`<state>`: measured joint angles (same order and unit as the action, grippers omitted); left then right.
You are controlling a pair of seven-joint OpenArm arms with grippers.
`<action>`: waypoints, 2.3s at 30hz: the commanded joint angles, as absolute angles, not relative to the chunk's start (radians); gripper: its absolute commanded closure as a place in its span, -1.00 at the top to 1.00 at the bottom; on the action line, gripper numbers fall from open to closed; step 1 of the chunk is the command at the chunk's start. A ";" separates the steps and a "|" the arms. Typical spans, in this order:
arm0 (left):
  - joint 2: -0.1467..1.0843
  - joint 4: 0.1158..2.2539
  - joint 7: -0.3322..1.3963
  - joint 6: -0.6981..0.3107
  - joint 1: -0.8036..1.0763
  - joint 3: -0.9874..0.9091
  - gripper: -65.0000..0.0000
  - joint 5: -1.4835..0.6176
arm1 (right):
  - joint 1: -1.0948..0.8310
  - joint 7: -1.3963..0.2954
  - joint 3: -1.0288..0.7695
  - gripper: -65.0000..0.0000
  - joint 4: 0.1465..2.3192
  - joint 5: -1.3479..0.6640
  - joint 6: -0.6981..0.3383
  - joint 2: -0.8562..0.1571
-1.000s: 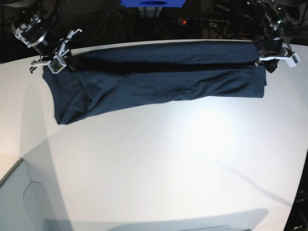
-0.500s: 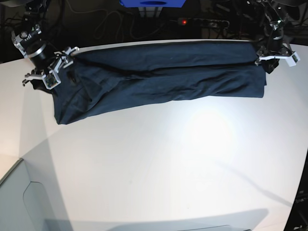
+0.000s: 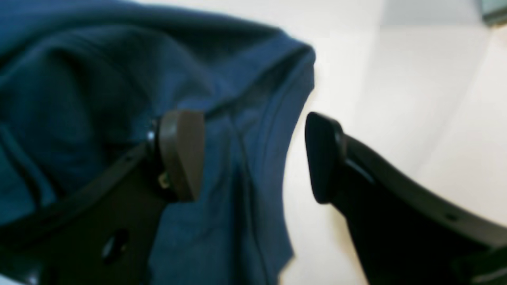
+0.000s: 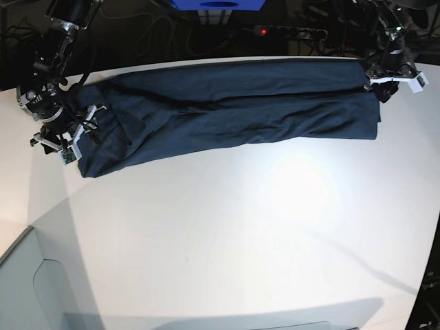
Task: Fold the T-shirt properly
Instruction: 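Lower the right gripper to the strip end and grasp it, then tuck the strip end under with the right gripper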
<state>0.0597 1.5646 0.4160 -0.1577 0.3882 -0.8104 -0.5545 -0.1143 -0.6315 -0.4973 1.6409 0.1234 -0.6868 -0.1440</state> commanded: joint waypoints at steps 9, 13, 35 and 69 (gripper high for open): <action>0.070 1.583 0.397 -0.162 0.390 -0.817 -0.39 -0.562 | -0.038 -0.602 -0.503 0.17 1.540 0.108 -0.698 -0.134; 0.070 1.583 0.397 -0.162 0.389 -0.817 -0.39 -0.561 | -0.008 -0.602 -0.503 0.17 1.504 0.108 -0.698 -0.134; 0.070 1.577 0.397 -0.160 0.386 -0.817 -0.39 -0.555 | 0.024 -0.601 -0.504 -0.44 1.434 0.108 -0.698 -0.114; 0.071 1.577 0.394 -0.162 0.384 -0.817 -0.39 -0.553 | -0.004 -0.602 -0.507 -0.99 1.535 0.116 -0.698 -0.185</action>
